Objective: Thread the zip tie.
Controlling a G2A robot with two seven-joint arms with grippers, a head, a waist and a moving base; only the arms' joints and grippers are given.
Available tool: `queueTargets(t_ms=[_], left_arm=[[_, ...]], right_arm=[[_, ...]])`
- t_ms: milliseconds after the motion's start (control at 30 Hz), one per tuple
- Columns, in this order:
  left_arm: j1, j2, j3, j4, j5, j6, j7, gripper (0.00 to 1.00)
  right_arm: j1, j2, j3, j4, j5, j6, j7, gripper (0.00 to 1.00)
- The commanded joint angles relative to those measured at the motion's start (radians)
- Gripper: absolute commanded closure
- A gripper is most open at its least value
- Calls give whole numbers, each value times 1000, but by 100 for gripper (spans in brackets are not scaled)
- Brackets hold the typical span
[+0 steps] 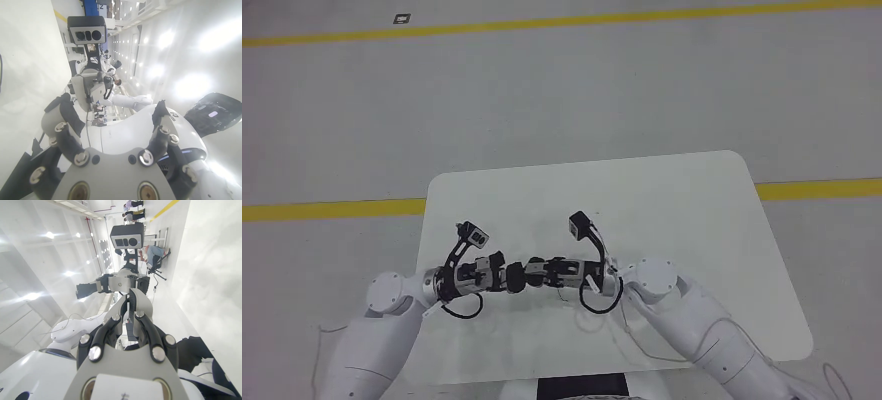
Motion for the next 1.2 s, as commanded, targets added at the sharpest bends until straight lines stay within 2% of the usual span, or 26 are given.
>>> queueTargets(t_ms=[0,100,133,200,333,467,600,833,1167], left_arm=[[0,2,-1,-2,5,3,-5,0],[0,4,1,1,10,6,-7,0],[-1,5,2,2,11,6,-6,5],[-2,6,4,6,13,7,-7,24],[-5,8,9,11,16,9,-8,49],[-7,9,16,16,16,9,-7,62],[-12,10,26,20,16,10,-7,66],[-22,12,39,32,21,15,-7,67],[-28,17,46,43,19,15,-5,77]], right_arm=[[-4,3,4,-9,-14,10,-4,100],[-9,6,11,-19,-22,17,-5,100],[-10,7,15,-22,-21,17,-4,100],[-12,9,22,-28,-21,18,-1,100],[-18,13,32,-36,-24,23,6,100],[-23,16,38,-37,-19,22,10,100],[-30,18,48,-38,-8,11,10,100],[-40,22,57,-49,-9,-2,9,100],[-42,25,54,-54,-8,-5,17,100]])
